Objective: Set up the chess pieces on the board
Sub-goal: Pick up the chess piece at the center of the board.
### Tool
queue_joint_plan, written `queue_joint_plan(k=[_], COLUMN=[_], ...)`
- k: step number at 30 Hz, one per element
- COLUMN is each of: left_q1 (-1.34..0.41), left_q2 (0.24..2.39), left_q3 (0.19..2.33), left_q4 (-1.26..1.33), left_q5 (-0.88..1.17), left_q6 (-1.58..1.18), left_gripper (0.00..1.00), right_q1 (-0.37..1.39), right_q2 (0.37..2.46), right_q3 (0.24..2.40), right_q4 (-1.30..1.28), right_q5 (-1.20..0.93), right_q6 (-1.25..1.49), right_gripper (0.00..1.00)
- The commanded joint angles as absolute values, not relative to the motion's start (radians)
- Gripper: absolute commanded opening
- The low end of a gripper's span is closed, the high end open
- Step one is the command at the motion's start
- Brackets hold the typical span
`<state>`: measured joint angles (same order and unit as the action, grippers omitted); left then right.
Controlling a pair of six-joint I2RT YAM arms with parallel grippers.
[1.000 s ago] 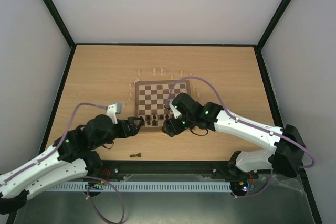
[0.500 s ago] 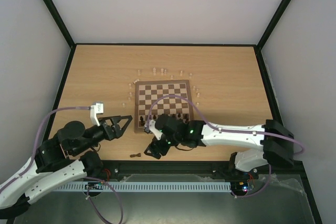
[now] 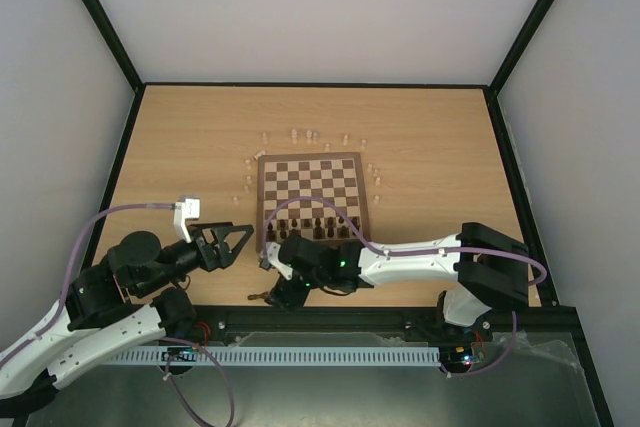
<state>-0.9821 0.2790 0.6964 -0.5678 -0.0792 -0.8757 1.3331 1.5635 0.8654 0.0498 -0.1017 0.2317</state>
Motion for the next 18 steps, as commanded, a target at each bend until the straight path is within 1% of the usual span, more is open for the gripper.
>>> queue_joint_plan(k=[1,3,10,11,18], left_q1=[-0.977,-0.977,-0.978,-0.977,-0.977], left_q2=[0.273,0.272,0.273,0.246,0.239], left_q3=[0.705,0.708,0.704,0.704,0.707], left_q4=[-0.557,-0.558,-0.563,-0.563,-0.562], left_q5=[-0.074,-0.072,-0.074,-0.073,-0.069], left_q6=[-0.851,-0.848,-0.849,-0.849,-0.843], left_gripper=[0.99,0.99,0.99,0.99,0.99], right_q1=[1.339,1.34,1.361,1.365,1.384], right_q2=[1.581,1.595,1.604,1.608,1.664], right_q3=[0.842,0.839,0.823,0.825,0.867], right_q4=[0.11,0.121,0.158,0.16,0.144], right_q5=[-0.093,-0.099,-0.099,-0.094,-0.033], right_q6=[0.179,0.164,0.121,0.115,0.092], right_gripper=[0.79,0.77,0.75,0.75,0.67])
